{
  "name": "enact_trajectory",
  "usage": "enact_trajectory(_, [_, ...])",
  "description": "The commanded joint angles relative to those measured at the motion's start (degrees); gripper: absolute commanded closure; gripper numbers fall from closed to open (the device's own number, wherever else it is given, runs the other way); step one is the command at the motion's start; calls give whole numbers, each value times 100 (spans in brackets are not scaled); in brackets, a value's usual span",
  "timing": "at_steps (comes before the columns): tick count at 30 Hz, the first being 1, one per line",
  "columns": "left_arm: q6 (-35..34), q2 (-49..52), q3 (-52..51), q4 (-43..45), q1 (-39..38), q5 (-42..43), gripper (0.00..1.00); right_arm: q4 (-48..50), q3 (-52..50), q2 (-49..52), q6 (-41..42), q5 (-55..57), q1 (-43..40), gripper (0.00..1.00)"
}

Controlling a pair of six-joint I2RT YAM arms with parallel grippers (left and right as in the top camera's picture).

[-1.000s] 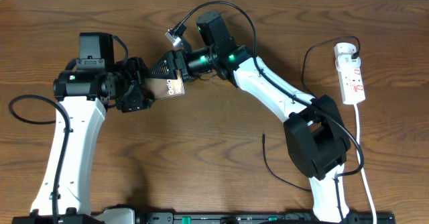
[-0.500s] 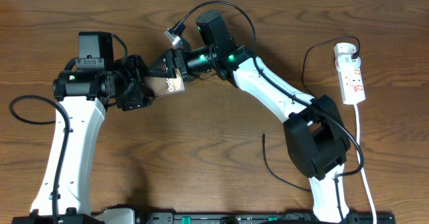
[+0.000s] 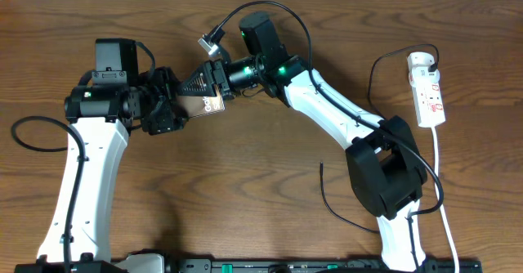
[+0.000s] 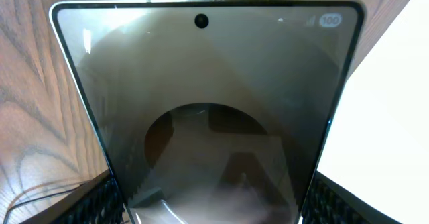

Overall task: Plug charger to phone and switch on socket
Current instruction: 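Grasp the phone's side edge with the right gripper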

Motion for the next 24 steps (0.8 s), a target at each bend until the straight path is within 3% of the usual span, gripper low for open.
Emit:
enact_trajectory(1, [-15,7,35,59,-11,142,93,-9,26,-44,-140,-210,168,21])
enact_trajectory(24, [-15,7,35,61,-11,146,93,-52,22,-44,-304,-205,262,39])
